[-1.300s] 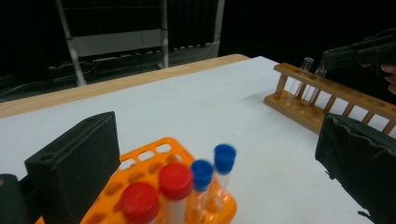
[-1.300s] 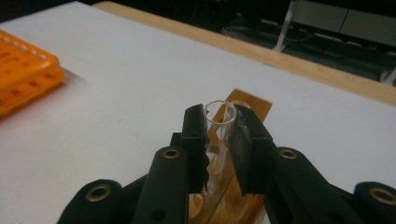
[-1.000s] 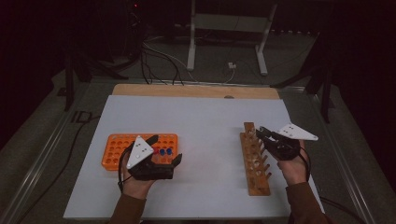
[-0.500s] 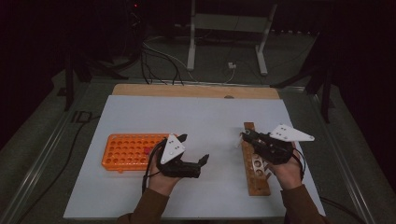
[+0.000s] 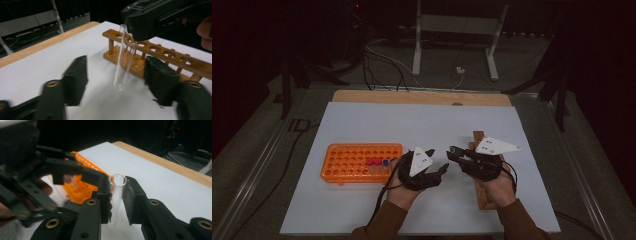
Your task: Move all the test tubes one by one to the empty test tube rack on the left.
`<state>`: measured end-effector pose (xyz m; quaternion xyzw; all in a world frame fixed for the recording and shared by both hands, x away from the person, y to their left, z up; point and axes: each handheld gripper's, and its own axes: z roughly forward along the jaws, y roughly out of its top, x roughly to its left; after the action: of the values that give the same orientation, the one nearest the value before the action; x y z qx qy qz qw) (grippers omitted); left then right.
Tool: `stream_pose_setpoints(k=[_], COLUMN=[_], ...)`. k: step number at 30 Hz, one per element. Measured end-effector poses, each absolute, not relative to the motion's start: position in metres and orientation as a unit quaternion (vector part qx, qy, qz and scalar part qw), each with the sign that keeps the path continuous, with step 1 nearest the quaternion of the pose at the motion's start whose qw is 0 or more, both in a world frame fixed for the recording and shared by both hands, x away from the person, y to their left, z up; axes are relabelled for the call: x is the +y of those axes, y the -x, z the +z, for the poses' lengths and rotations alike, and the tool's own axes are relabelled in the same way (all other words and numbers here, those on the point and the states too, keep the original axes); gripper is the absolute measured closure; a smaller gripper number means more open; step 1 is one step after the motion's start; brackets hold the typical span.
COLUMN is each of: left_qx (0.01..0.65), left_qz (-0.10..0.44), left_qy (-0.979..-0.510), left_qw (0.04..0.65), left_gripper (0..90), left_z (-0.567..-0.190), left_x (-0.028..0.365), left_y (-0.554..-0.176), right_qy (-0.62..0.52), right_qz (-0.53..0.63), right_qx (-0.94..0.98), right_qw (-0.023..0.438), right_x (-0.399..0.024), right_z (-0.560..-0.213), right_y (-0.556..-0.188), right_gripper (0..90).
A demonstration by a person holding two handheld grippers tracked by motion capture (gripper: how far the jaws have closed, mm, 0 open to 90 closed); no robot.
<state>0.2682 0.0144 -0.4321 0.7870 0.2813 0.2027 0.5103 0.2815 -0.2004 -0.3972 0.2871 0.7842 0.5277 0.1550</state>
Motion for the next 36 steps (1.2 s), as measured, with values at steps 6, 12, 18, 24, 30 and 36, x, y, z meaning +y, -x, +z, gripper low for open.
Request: stream_pose_setpoints(k=[6,12,18,24,30,36], left_qx=[0.262,0.256,0.26,0.276,0.287,0.293], left_qz=[0.204,0.204,0.198,0.194,0.193,0.184], left_qy=[-0.795,-0.798,-0.796,-0.788,-0.78,-0.768], left_qw=[0.508,0.506,0.509,0.516,0.521,0.539], left_gripper=[65.6,75.8,76.3,76.3,76.3,76.3], left_z=[-0.43,-0.43,-0.431,-0.433,-0.435,-0.437], left_x=[0.009,0.011,0.015,0.033,0.059,0.099], left_y=[-0.267,-0.267,-0.267,-0.266,-0.258,-0.249], right_qy=[-0.284,-0.282,-0.279,-0.288,-0.316,-0.338], right_qz=[0.523,0.522,0.534,0.537,0.517,0.508], right_qx=[0.791,0.792,0.787,0.779,0.777,0.769], right_qw=[0.144,0.139,0.133,0.144,0.173,0.192], right_x=[-0.194,-0.194,-0.197,-0.21,-0.221,-0.231], right_z=[-0.4,-0.401,-0.4,-0.397,-0.401,-0.405], right_y=[-0.282,-0.282,-0.282,-0.283,-0.284,-0.285], right_gripper=[76.4,76.5,63.6,39.0,15.7,2.4])
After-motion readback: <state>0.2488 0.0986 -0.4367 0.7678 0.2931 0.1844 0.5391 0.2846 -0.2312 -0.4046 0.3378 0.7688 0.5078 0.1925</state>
